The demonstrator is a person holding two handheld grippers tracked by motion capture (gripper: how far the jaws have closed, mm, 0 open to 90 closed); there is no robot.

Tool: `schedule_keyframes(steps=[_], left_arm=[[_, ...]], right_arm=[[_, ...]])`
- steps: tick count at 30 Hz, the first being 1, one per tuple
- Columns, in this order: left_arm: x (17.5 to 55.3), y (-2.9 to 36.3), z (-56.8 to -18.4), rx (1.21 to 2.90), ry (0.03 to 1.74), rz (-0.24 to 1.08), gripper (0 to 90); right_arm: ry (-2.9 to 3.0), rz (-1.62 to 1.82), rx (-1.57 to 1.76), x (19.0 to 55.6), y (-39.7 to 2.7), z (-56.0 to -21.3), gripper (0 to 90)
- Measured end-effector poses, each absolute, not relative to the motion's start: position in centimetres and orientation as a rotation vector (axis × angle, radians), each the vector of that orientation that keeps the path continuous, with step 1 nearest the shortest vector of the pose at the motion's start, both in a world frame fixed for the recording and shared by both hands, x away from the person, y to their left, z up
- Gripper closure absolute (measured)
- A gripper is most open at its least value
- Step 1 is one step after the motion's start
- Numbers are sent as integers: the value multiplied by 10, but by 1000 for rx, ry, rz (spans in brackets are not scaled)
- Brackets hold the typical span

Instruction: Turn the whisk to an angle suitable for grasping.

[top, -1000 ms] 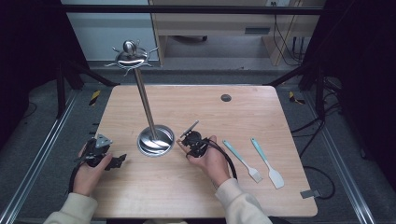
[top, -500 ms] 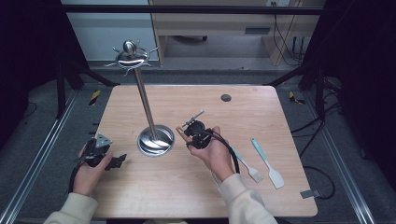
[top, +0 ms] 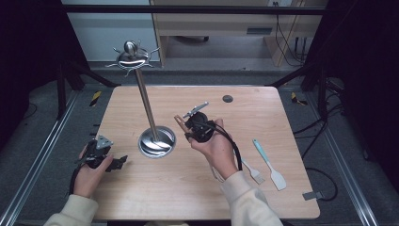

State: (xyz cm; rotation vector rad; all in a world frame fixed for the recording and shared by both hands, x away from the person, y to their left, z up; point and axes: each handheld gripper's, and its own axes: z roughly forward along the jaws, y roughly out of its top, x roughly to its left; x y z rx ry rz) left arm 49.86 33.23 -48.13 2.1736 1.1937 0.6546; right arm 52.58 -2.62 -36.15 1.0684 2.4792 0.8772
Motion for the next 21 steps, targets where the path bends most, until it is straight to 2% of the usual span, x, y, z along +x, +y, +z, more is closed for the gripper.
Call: schedule_keyframes(steps=[21], left_arm=[[499,332,-481,2174,1193,653,69]], right_arm=[[2309,1105,1020,520,-33,-327,682]])
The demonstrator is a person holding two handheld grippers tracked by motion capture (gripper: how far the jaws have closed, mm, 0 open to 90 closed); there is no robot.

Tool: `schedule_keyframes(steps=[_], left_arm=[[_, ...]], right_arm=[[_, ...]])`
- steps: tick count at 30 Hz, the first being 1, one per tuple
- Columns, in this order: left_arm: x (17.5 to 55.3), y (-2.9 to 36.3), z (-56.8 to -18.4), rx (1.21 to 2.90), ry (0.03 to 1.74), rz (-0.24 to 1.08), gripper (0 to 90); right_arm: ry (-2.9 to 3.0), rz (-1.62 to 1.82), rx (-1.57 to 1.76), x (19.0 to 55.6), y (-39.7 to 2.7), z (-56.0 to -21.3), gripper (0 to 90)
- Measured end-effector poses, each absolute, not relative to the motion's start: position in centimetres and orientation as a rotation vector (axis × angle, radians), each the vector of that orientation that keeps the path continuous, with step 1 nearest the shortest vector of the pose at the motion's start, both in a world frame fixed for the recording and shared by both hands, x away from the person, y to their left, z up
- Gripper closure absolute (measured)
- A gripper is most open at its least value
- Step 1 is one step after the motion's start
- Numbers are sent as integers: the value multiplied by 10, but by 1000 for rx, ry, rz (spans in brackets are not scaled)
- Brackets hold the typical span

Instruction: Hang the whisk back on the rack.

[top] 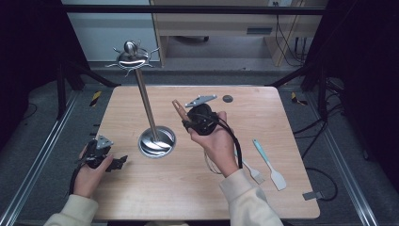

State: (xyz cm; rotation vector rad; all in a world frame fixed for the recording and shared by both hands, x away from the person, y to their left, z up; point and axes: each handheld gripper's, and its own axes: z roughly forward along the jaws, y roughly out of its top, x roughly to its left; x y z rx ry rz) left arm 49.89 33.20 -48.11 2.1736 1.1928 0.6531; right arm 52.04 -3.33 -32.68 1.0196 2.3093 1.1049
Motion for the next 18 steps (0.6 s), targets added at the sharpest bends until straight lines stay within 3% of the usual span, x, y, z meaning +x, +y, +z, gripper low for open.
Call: schedule_keyframes(steps=[18], left_arm=[[498,333,-481,2176,1192,654,69]], right_arm=[[2170,1258,979,512,-37,-299,682]])
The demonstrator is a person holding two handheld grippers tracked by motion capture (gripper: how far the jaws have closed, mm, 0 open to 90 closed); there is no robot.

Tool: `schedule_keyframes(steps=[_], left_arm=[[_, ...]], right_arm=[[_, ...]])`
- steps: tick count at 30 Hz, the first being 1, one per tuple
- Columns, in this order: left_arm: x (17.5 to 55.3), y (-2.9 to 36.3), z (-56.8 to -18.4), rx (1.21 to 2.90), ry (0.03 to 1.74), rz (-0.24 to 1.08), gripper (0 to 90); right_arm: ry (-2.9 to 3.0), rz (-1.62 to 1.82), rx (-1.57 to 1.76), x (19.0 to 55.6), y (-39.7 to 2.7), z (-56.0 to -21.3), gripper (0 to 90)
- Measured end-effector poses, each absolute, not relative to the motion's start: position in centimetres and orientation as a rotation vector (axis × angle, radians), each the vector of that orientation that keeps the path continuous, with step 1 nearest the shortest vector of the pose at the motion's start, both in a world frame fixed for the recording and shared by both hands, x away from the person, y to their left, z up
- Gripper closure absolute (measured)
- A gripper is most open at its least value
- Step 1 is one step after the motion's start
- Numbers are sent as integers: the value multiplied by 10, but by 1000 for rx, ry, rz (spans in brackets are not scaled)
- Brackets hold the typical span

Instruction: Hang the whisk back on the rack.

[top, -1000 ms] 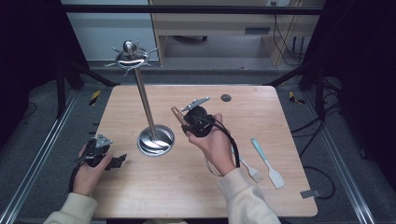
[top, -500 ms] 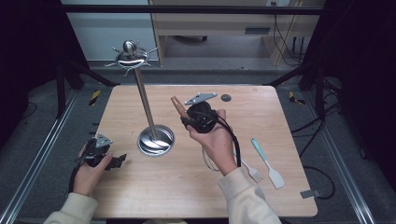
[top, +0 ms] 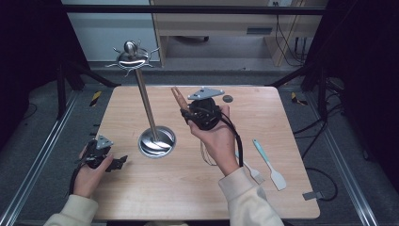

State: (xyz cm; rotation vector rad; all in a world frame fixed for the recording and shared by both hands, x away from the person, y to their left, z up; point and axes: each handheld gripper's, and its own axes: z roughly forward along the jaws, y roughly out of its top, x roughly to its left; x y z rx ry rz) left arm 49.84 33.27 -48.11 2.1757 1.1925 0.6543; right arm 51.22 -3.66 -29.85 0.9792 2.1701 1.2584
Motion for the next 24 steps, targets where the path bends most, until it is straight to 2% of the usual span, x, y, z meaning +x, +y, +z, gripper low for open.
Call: schedule_keyframes(steps=[24], left_arm=[[498,333,-481,2176,1191,655,70]], right_arm=[[2104,1370,889,500,-27,-277,682]])
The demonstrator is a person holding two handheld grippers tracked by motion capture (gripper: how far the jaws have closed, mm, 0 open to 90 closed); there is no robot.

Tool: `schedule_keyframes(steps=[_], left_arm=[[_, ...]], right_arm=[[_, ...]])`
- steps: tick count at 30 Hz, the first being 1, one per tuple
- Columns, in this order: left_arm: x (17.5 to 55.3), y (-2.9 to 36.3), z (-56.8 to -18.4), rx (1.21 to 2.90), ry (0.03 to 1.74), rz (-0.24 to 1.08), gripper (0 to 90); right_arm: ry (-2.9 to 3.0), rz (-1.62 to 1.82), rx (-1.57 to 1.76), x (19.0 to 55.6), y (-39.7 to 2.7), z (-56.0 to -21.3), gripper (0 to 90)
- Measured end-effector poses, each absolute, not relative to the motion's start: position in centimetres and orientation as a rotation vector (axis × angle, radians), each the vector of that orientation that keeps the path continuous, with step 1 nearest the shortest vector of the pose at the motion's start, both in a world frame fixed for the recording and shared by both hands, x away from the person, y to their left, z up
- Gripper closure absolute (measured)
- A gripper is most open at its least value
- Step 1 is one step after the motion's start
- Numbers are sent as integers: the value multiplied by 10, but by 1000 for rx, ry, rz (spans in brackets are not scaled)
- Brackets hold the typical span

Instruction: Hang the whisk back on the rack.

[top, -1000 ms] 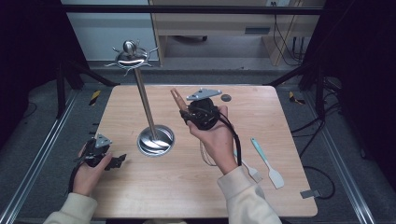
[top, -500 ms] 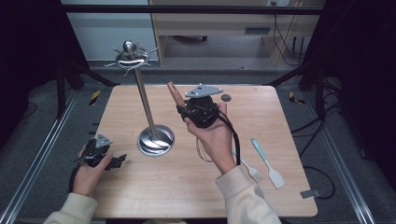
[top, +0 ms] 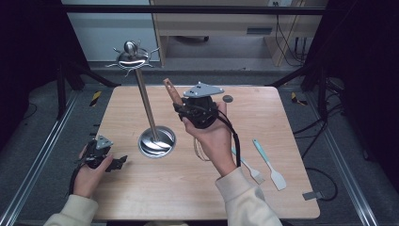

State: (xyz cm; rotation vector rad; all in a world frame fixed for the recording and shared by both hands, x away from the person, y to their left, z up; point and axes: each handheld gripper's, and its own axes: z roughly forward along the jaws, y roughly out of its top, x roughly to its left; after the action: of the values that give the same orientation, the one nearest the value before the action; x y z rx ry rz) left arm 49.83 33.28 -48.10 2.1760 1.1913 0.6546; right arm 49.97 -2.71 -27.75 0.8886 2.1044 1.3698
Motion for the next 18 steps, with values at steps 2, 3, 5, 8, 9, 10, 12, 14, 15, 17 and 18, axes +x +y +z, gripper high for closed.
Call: schedule_keyframes(steps=[2,3,5,8,9,10,12,14,15,17,18], left_arm=[[498,333,-481,2175,1191,655,70],[498,333,-481,2176,1190,655,70],[498,333,-481,2176,1190,655,70],[498,333,-481,2176,1190,656,70],[498,333,-481,2175,1190,656,70],[498,333,-481,2176,1190,655,70],[498,333,-481,2176,1190,655,70],[498,333,-481,2176,1189,655,71],[498,333,-481,2177,1188,656,71],[498,333,-481,2175,1189,655,71],[498,333,-481,2175,1189,655,71]], right_arm=[[2104,1374,889,499,-26,-277,682],[2100,1378,883,499,-26,-277,682],[2096,1385,881,498,-26,-277,682],[2083,1401,878,496,-25,-275,682],[2084,1402,871,496,-25,-274,682],[2079,1406,869,496,-24,-273,681],[2076,1410,862,495,-24,-271,682],[2070,1419,859,494,-24,-269,682],[2070,1419,849,494,-24,-267,682],[2062,1427,851,494,-24,-266,681],[2060,1430,849,494,-24,-265,681]])
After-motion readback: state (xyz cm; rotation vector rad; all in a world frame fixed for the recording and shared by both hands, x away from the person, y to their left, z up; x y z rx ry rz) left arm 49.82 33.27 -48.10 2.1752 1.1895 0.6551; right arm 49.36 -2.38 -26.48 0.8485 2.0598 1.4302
